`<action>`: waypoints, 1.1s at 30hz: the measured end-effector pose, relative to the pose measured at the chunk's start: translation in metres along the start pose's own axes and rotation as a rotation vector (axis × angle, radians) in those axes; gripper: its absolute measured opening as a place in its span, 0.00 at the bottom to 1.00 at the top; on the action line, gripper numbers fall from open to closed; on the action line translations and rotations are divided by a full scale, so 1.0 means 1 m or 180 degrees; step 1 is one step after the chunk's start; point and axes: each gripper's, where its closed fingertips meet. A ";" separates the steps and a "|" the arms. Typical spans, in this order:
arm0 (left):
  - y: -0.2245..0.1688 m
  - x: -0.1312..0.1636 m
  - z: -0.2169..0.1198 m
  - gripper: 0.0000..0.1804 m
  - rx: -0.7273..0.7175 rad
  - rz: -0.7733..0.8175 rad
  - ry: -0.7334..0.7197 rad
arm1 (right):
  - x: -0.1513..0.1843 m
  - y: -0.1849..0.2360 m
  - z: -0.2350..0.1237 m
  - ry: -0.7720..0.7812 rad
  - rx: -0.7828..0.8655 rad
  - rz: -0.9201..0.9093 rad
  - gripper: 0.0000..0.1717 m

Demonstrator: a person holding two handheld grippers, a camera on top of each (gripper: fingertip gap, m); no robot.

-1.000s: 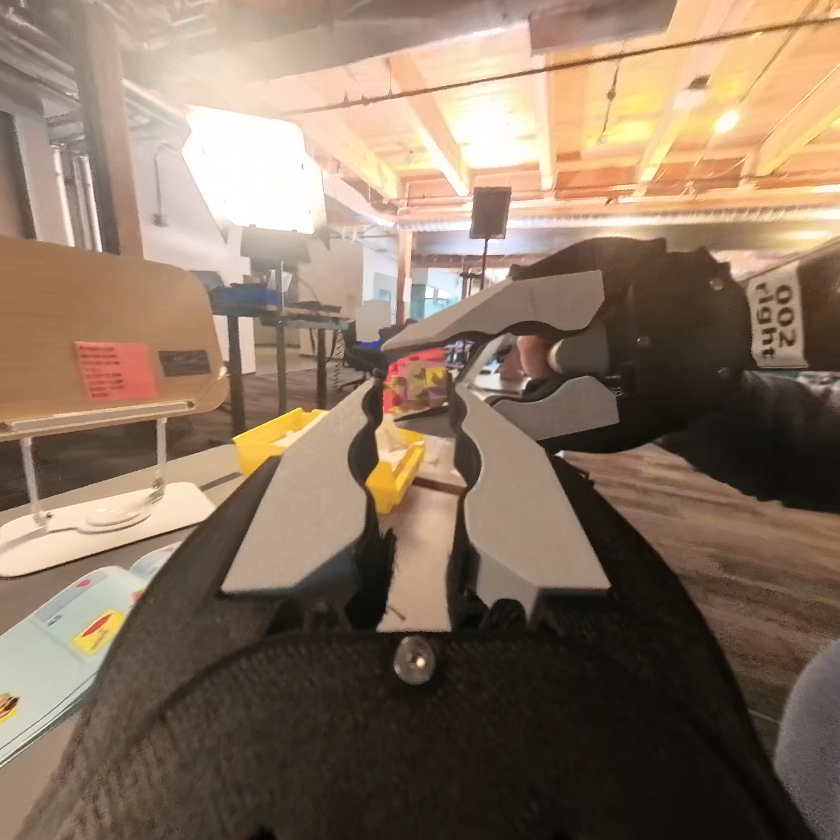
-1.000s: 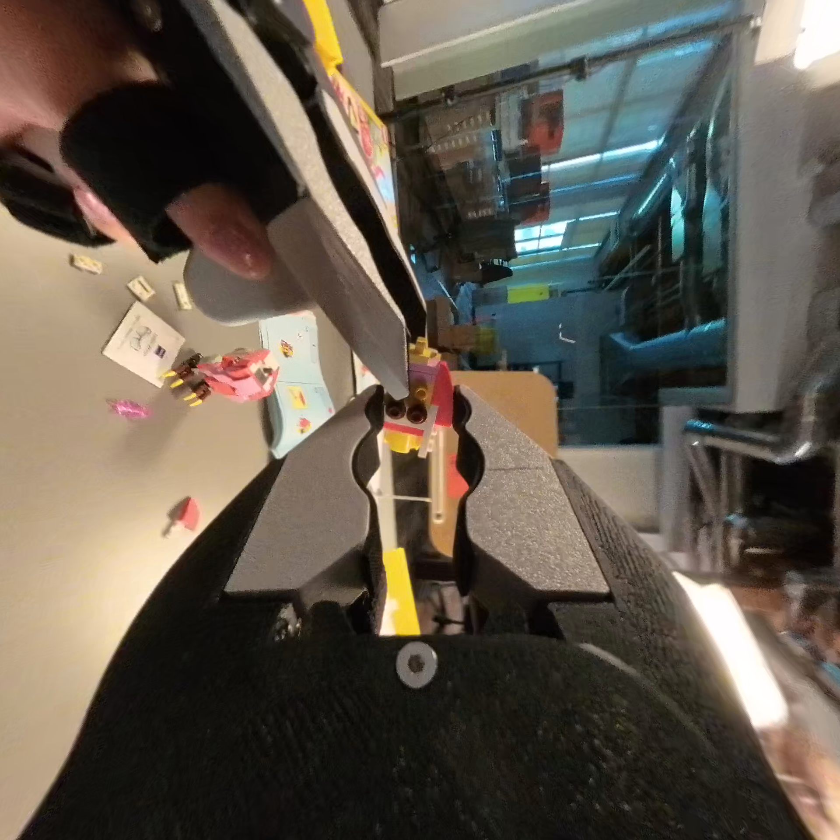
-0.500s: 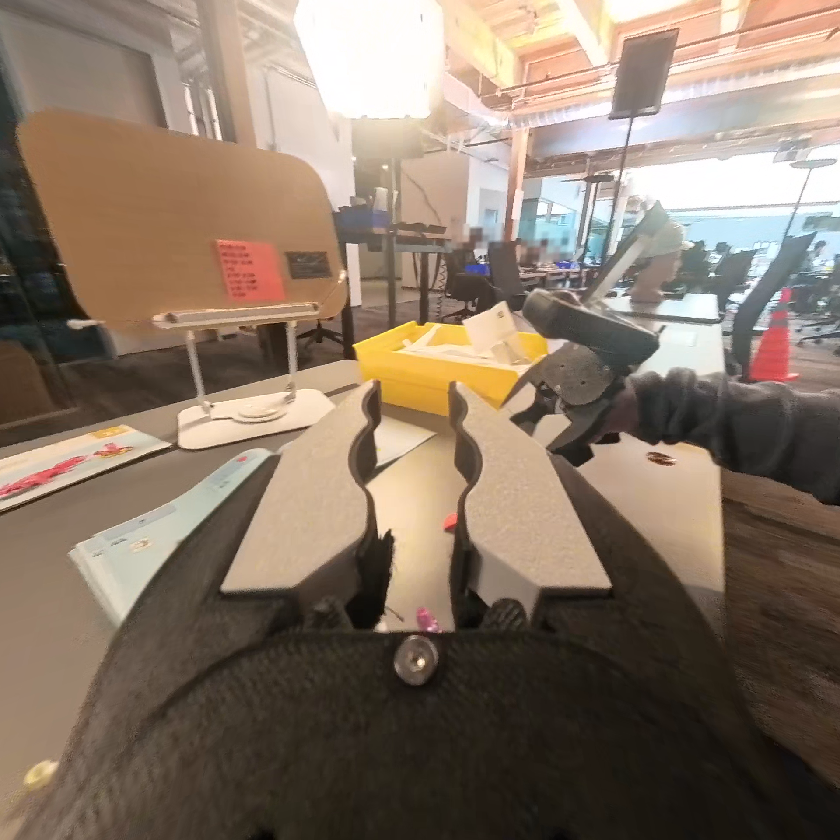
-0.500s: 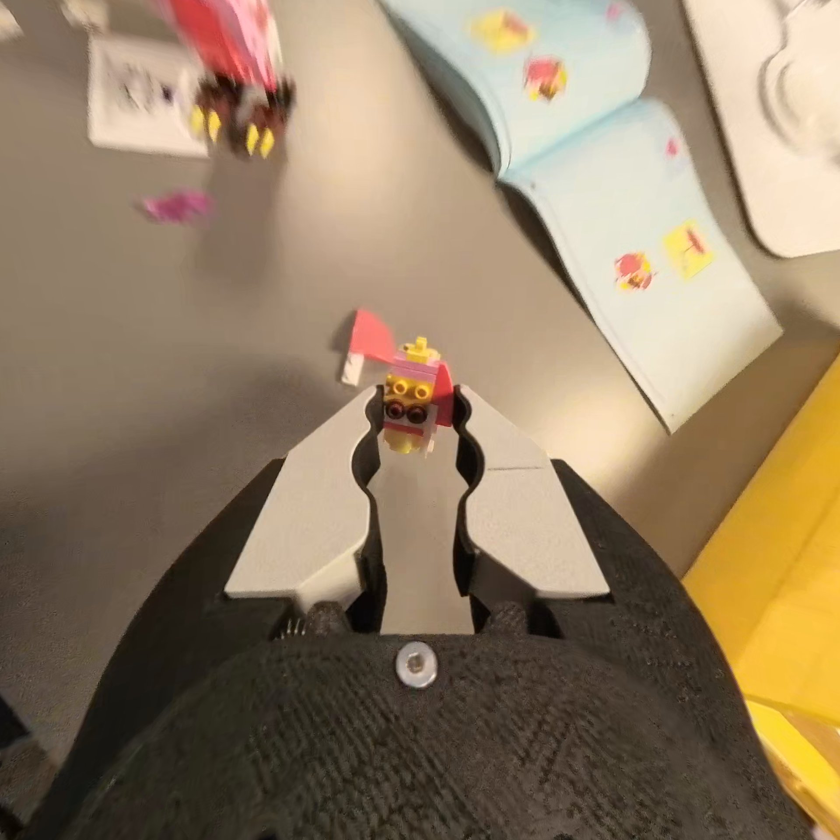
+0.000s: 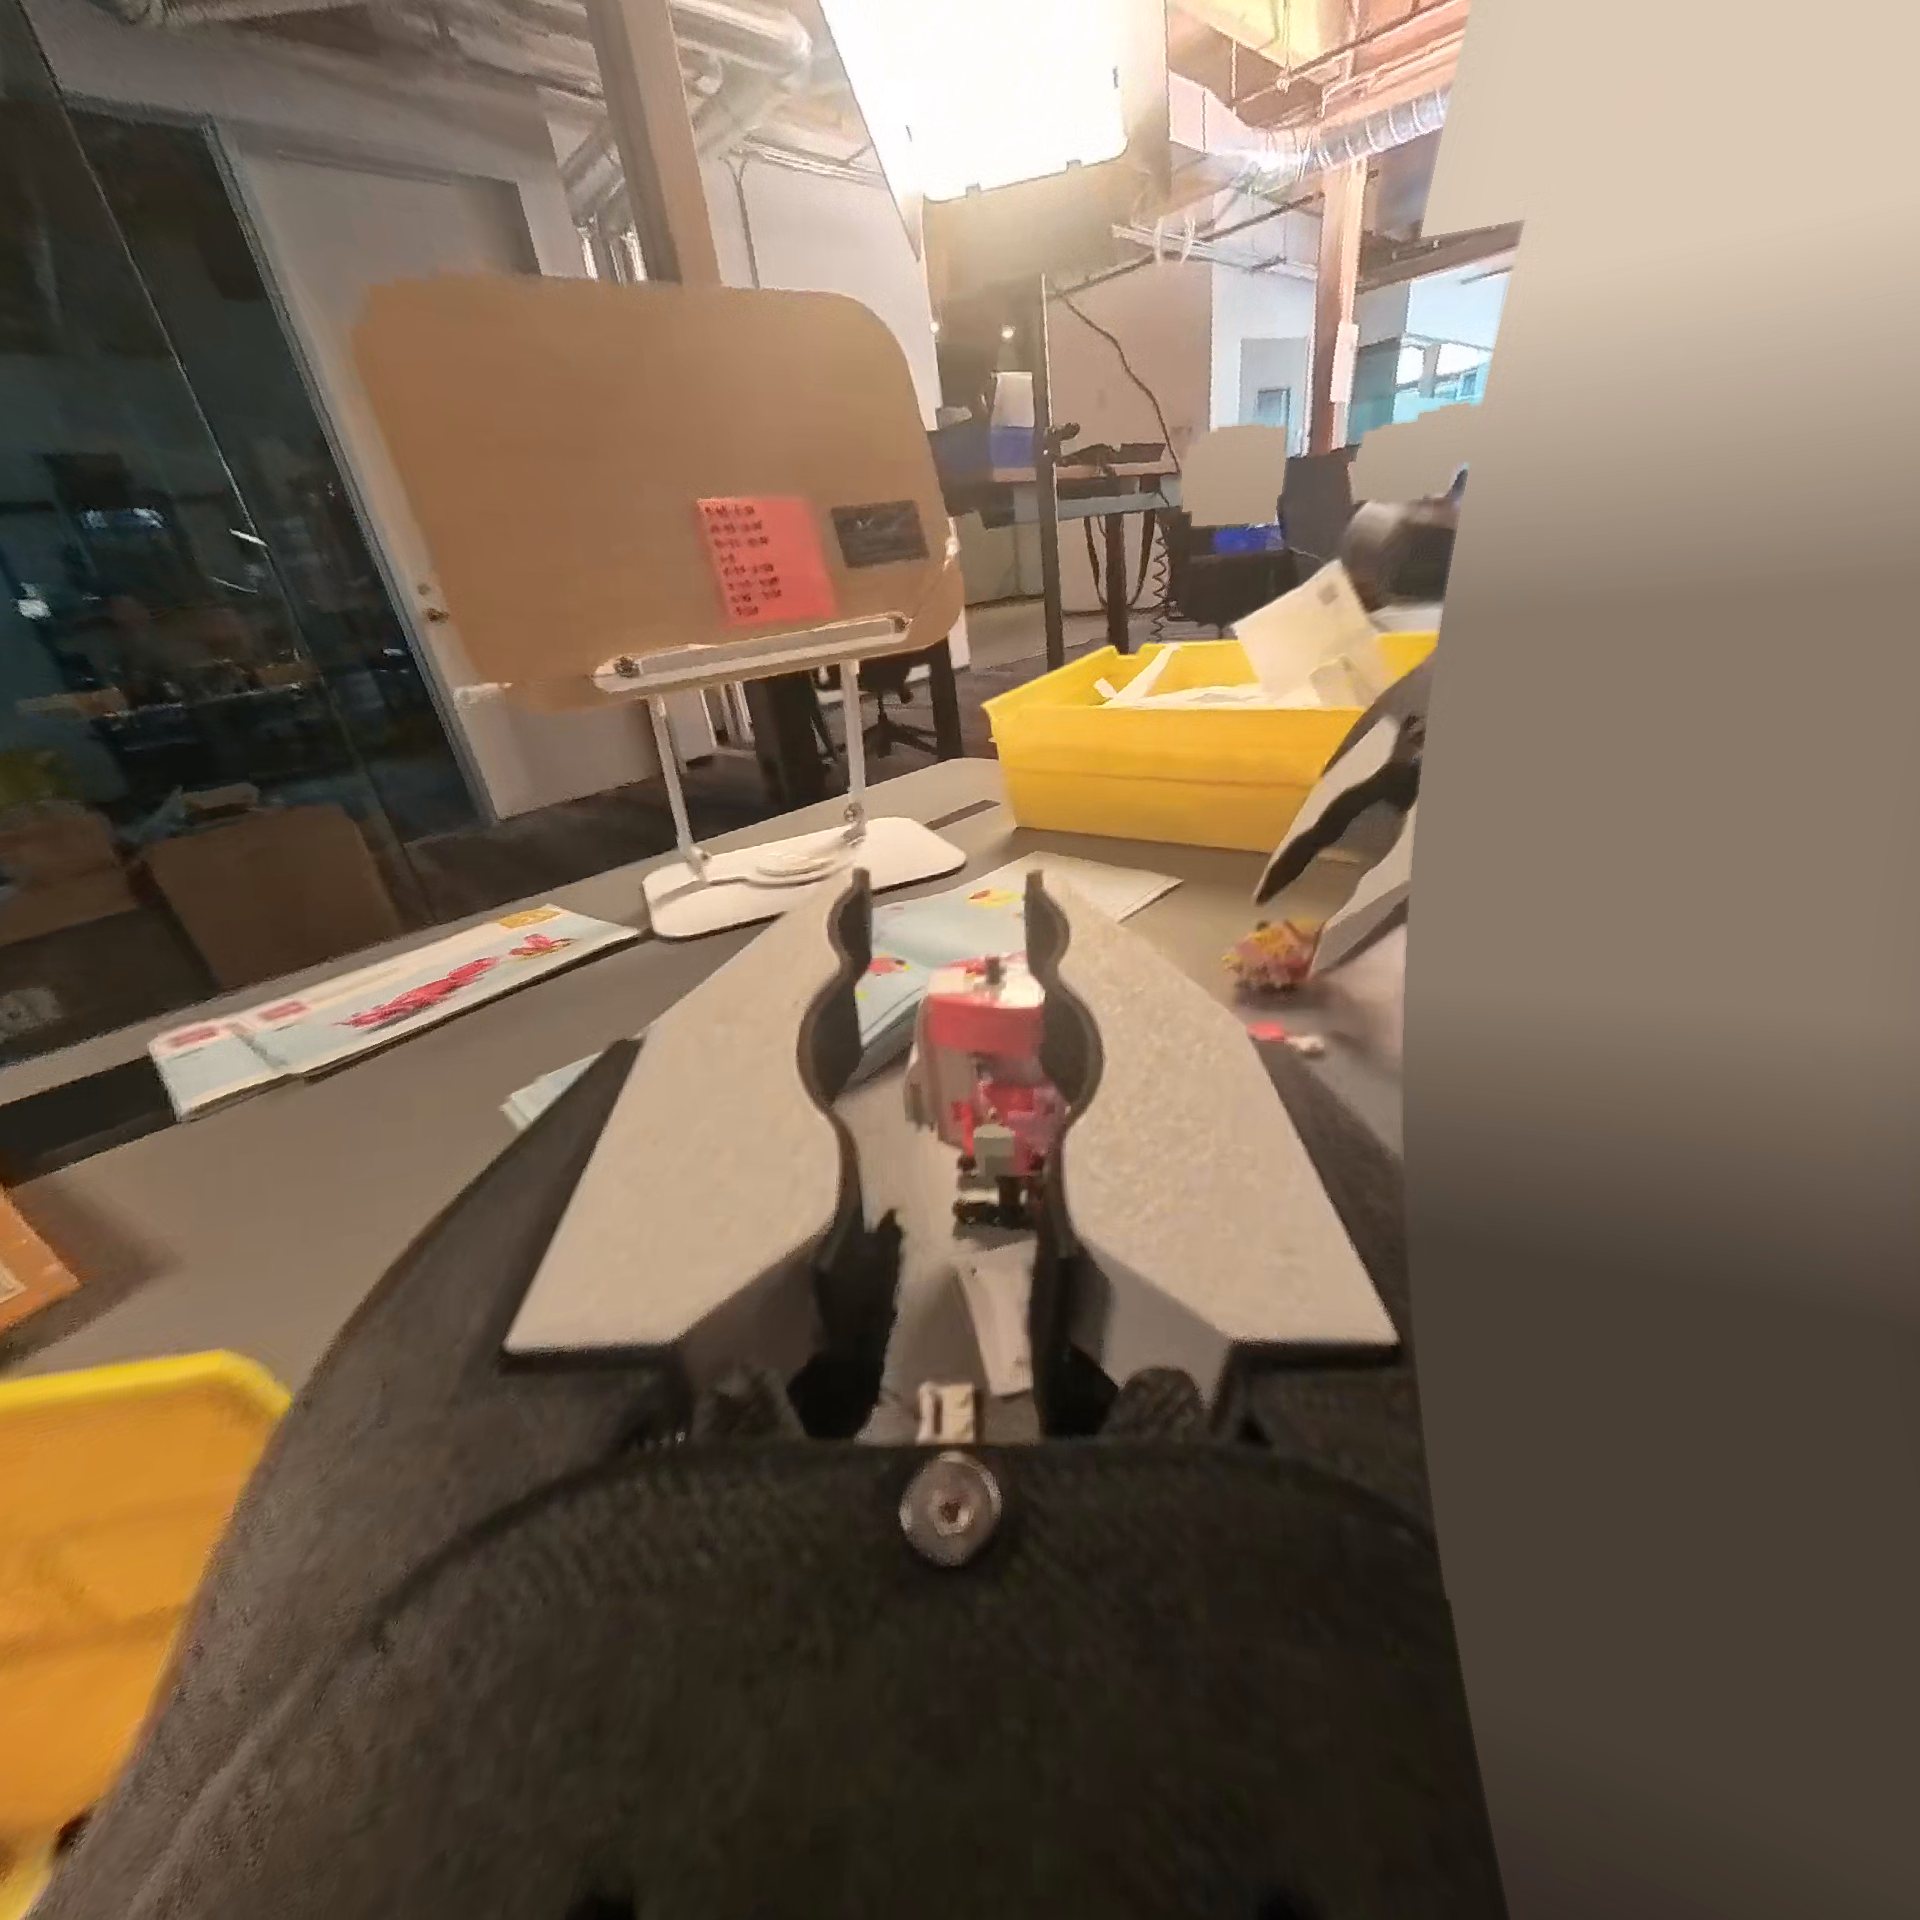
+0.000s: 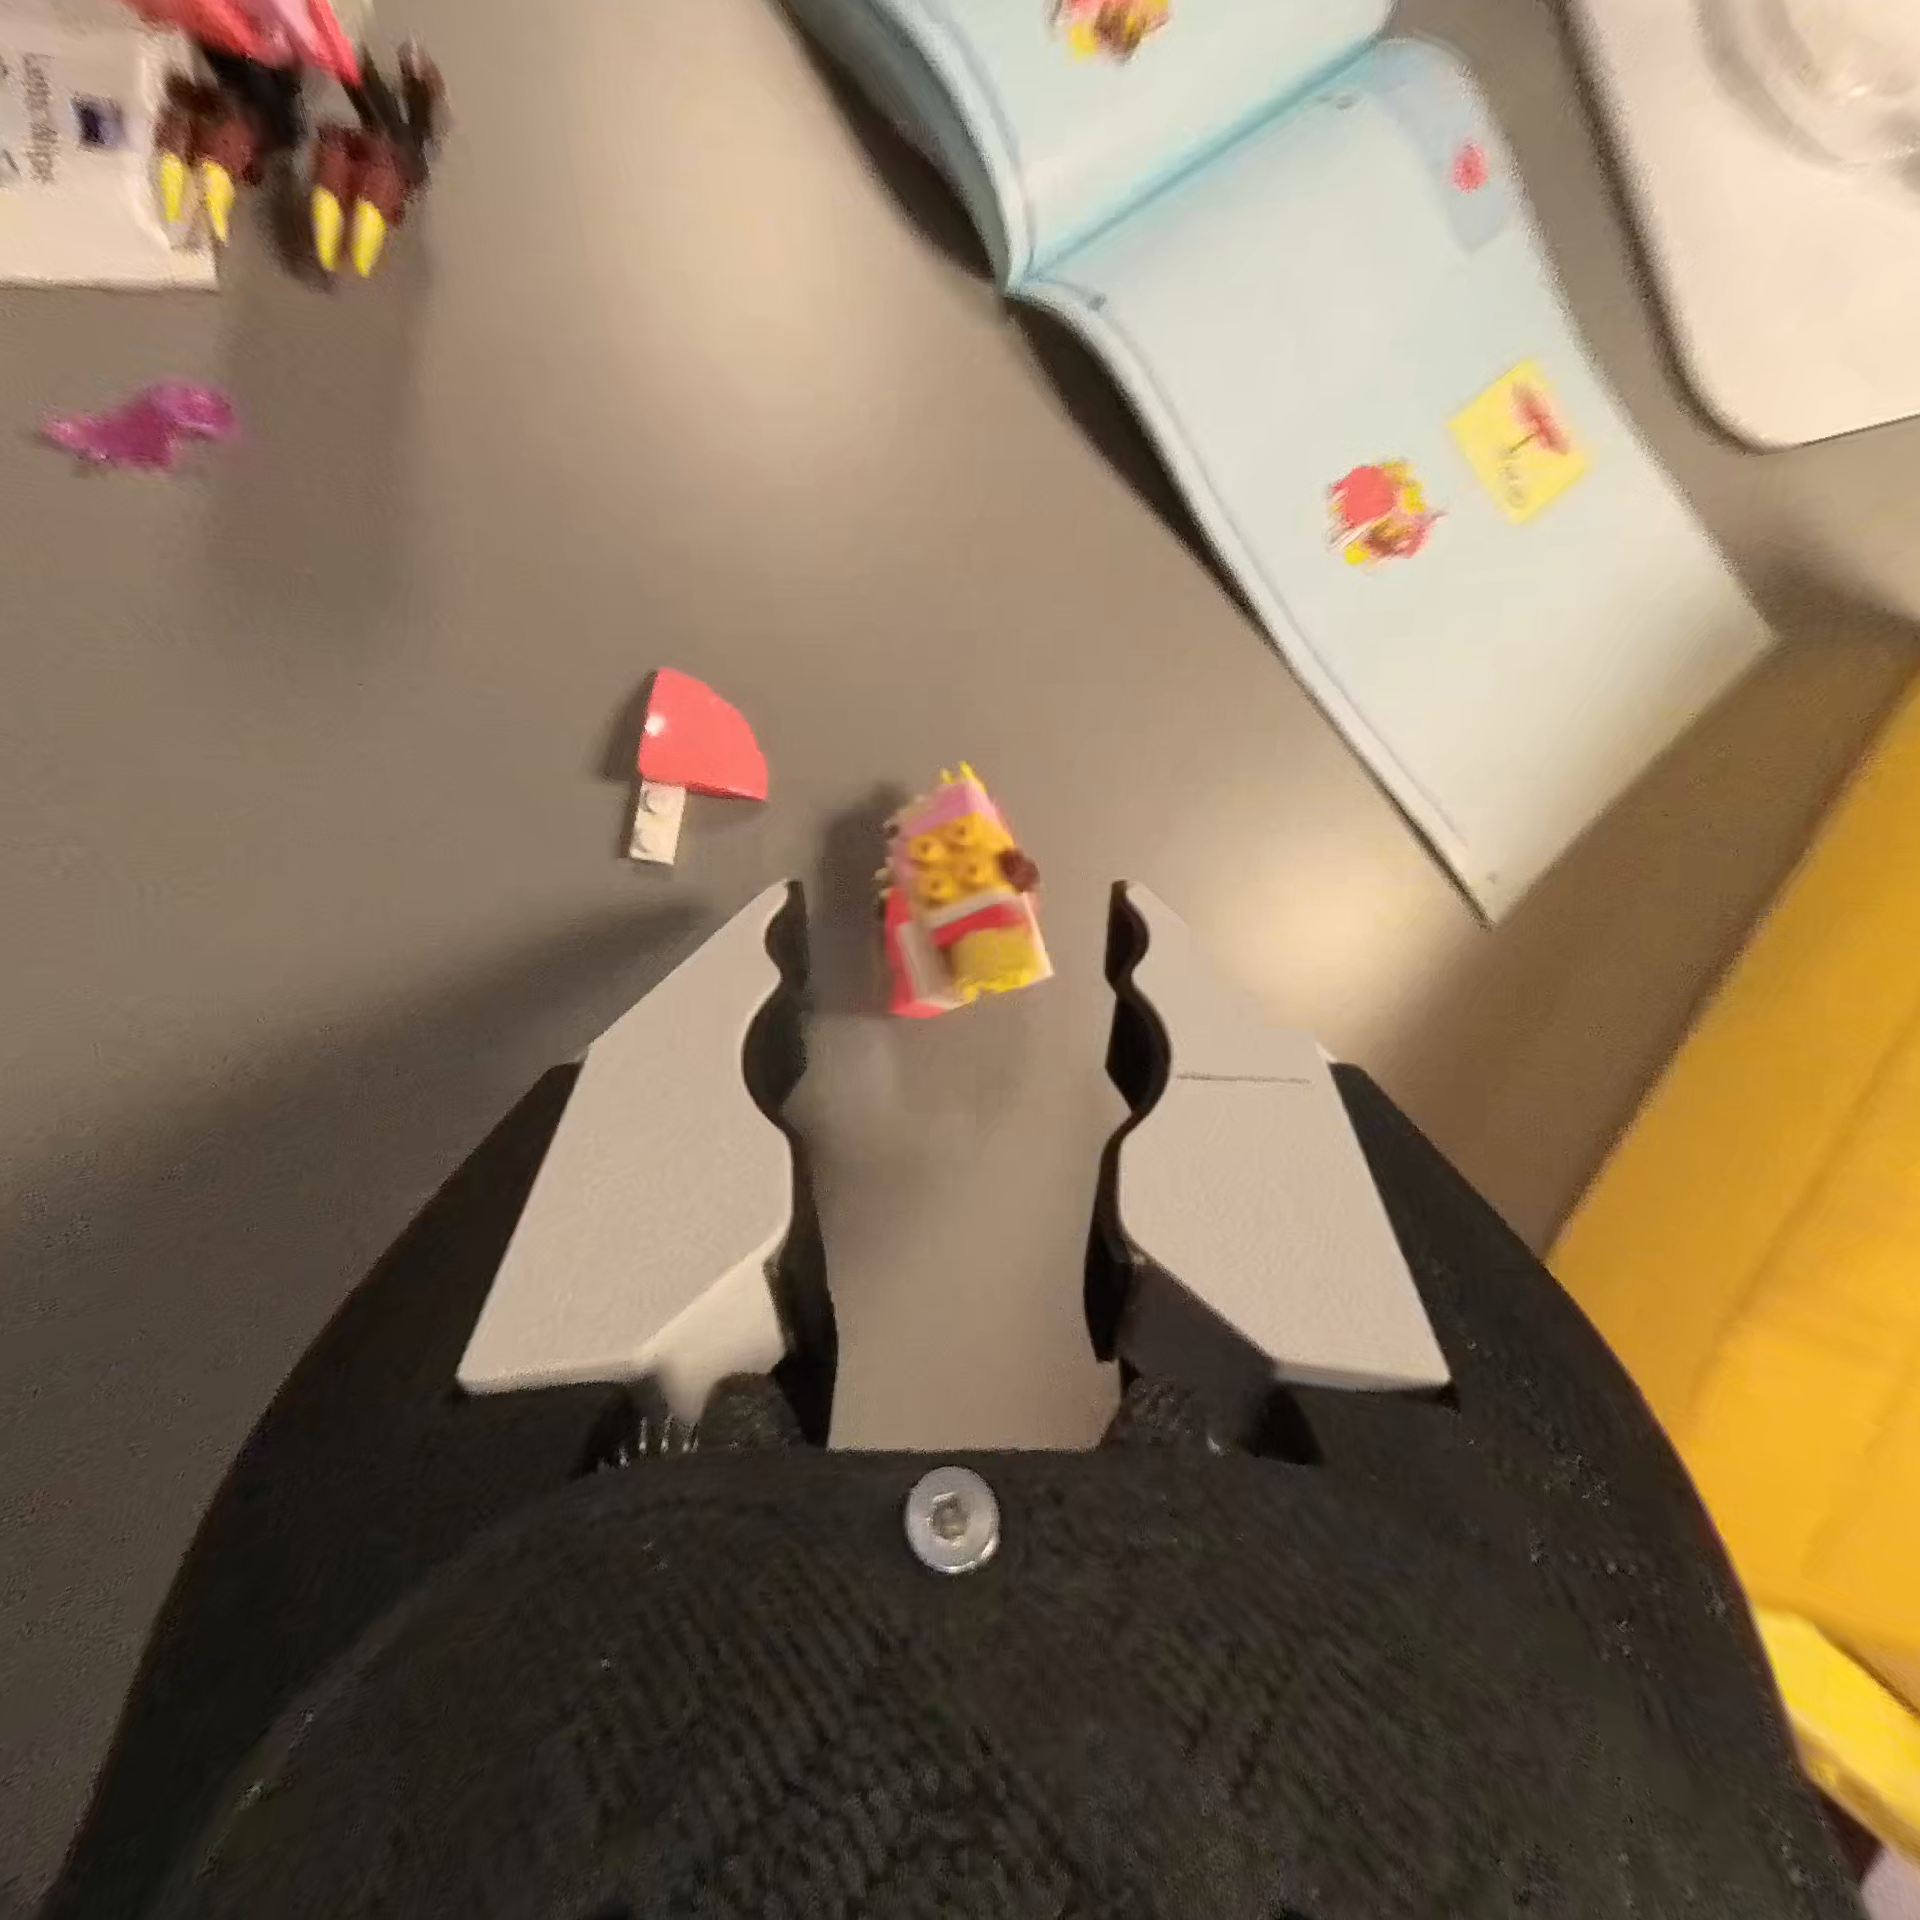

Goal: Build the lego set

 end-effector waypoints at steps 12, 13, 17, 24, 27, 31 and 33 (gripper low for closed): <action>-0.010 0.015 -0.028 0.15 0.0015 0.0074 -0.0166 | -0.099 0.008 -0.070 -0.3123 0.1797 -0.0098 0.13; -0.011 0.017 -0.029 0.15 0.0033 0.0063 -0.0143 | -0.099 0.007 -0.072 -0.3236 0.1902 -0.0150 0.08; -0.011 0.015 -0.033 0.15 0.0053 -0.0132 -0.0189 | -0.088 0.001 -0.069 -0.2821 0.2412 -0.0822 0.00; -0.005 0.021 -0.036 0.14 0.0009 -0.0625 -0.0080 | -0.086 0.003 -0.063 -0.2522 0.2663 -0.1302 0.00; -0.007 0.025 -0.035 0.14 0.0041 -0.0696 -0.0016 | -0.085 0.001 -0.061 -0.2465 0.2691 -0.1341 0.00; -0.011 0.024 -0.035 0.13 0.0088 -0.0604 -0.0013 | -0.084 -0.003 -0.061 -0.2442 0.2718 -0.1299 0.00; -0.012 0.024 -0.035 0.13 0.0103 -0.0566 -0.0004 | -0.083 -0.005 -0.062 -0.2447 0.2737 -0.1261 0.00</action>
Point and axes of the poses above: each gripper's, where its closed fingertips meet, z out along the fingers, x out of its underside, y = z × x across the jaws, and after that the axes turned 12 degrees about -y, right-handed
